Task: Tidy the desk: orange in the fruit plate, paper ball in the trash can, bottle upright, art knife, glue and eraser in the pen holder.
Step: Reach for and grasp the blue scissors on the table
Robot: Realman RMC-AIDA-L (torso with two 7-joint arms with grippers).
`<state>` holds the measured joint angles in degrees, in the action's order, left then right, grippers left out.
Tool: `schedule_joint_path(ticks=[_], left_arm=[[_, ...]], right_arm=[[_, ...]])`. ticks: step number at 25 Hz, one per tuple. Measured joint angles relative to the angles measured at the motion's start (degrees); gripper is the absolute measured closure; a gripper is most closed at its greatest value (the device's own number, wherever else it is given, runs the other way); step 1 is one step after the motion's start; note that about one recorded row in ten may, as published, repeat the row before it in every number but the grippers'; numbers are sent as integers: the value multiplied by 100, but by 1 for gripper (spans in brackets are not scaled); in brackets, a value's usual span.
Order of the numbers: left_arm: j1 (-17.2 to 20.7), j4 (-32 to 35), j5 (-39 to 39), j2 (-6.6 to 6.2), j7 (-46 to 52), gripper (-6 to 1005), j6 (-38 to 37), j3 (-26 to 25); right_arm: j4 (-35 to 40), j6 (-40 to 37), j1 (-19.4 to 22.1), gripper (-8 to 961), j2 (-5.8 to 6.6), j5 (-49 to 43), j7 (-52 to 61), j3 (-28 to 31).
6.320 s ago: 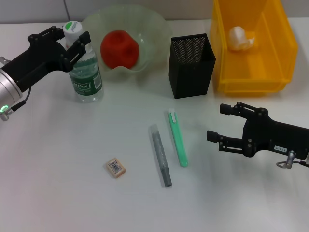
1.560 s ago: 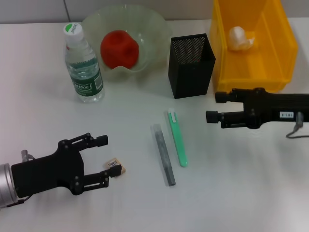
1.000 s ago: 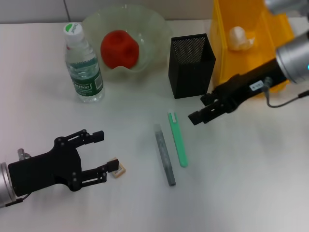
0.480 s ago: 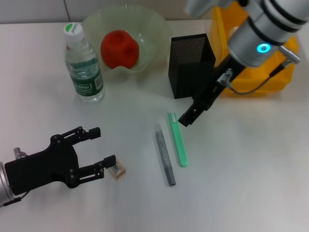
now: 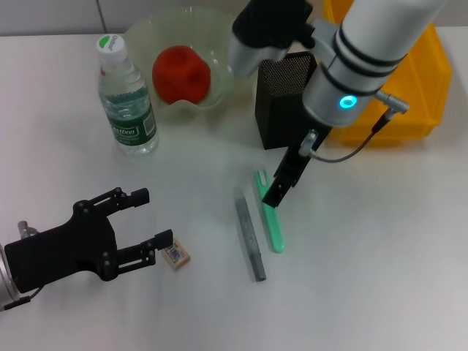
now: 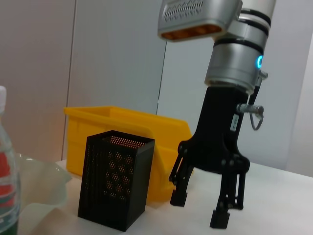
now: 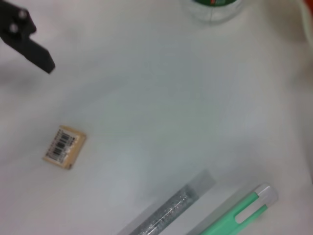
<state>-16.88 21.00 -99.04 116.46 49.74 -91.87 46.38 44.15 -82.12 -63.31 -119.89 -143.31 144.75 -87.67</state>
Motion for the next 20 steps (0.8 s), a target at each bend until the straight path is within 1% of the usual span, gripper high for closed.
schedule_joint_path(ticks=[3, 7, 14, 20], left_arm=[[-10, 0, 0, -1, 0, 200, -19, 2], [-35, 1, -1, 4, 0, 200, -32, 3], [-43, 41, -1, 54, 0, 200, -38, 2], [-58, 49, -1, 71, 0, 200, -41, 2]], right_arm=[[-96, 175, -6, 126, 0, 143, 109, -342], [-207, 385, 16, 127, 0, 306, 239, -654], [-278, 534, 67, 128, 1, 349, 282, -772], [-385, 737, 80, 130, 1, 466, 282, -1036]])
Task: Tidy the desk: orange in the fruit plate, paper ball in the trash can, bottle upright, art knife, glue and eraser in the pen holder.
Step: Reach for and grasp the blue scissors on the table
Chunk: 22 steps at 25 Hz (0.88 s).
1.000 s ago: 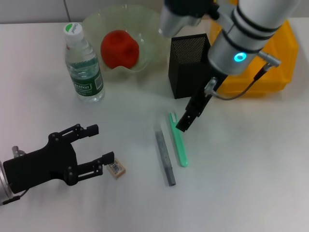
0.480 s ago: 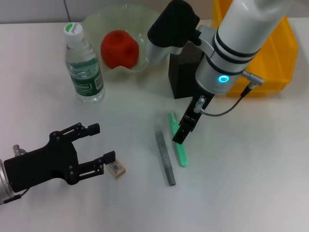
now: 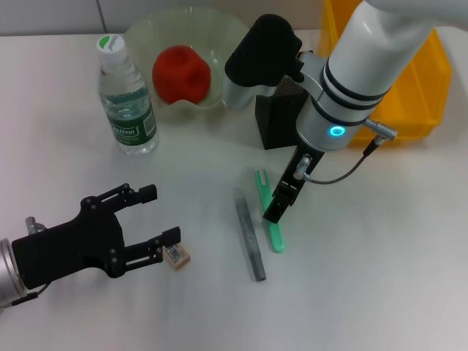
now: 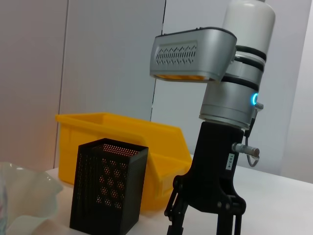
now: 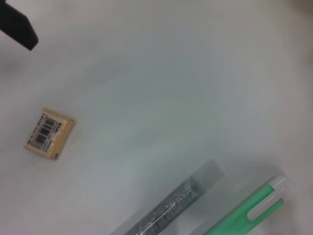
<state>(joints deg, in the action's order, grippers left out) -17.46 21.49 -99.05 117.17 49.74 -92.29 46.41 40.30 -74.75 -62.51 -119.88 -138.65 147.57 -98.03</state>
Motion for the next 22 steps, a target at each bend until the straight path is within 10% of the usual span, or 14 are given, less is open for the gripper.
schedule_joint_path(ticks=[22], left_arm=[[-127, 2, 53, 20, -73, 201, 1, 0]], right_arm=[[-140, 238, -15, 134, -3, 285, -38, -237]])
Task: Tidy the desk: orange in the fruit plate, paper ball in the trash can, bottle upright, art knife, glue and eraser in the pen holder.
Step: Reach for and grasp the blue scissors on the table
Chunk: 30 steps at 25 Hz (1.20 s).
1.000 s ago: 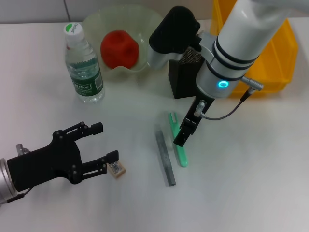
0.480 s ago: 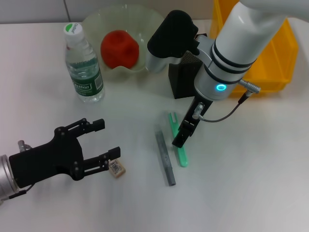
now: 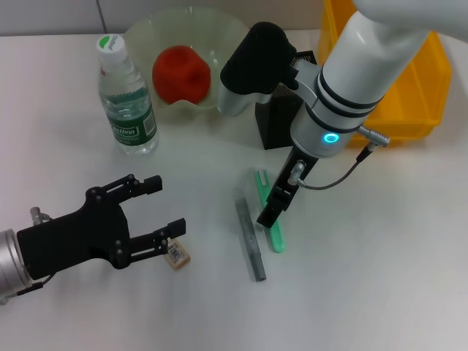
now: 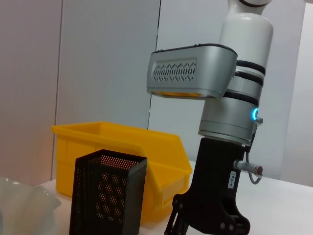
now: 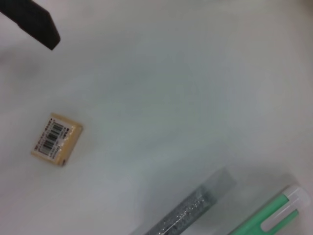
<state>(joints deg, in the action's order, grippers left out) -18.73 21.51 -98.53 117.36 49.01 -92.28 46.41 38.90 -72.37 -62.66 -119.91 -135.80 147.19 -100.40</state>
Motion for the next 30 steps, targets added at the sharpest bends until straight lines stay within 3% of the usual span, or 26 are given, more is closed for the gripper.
schedule_joint_path(ticks=[30], left_arm=[[-32, 3, 16, 41, 3, 201, 8, 0]], right_arm=[[3, 42, 61, 140, -6, 125, -49, -165]])
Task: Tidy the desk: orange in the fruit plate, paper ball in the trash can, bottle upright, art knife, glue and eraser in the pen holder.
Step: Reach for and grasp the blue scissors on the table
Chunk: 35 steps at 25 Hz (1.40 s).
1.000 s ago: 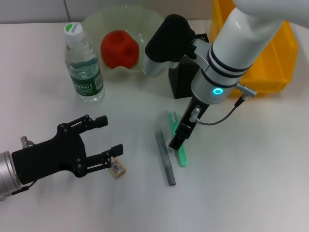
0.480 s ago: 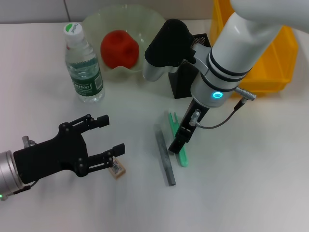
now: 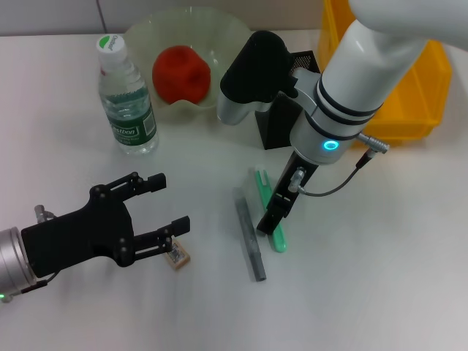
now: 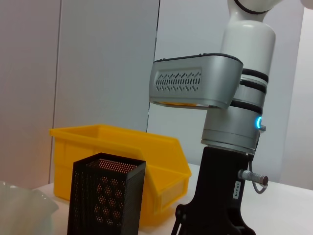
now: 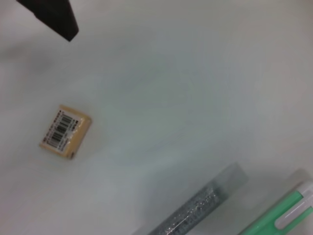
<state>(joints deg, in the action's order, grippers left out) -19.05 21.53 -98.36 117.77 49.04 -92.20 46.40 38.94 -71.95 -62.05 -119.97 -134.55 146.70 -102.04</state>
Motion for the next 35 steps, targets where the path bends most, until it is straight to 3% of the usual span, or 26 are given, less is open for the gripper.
schedule_joint_path(ticks=[22, 30, 35], left_arm=[[-7, 0, 2, 0, 0, 201, -1, -82], [-41, 0, 2, 0, 0, 200, -7, -121], [-56, 0, 1, 0, 0, 200, -9, -137]], right_arm=[[18, -30, 0, 145, 0, -30, 0, 0], [18, -29, 0, 332, 0, -59, 0, -8], [2, -20, -8, 586, 0, -81, 0, -9]])
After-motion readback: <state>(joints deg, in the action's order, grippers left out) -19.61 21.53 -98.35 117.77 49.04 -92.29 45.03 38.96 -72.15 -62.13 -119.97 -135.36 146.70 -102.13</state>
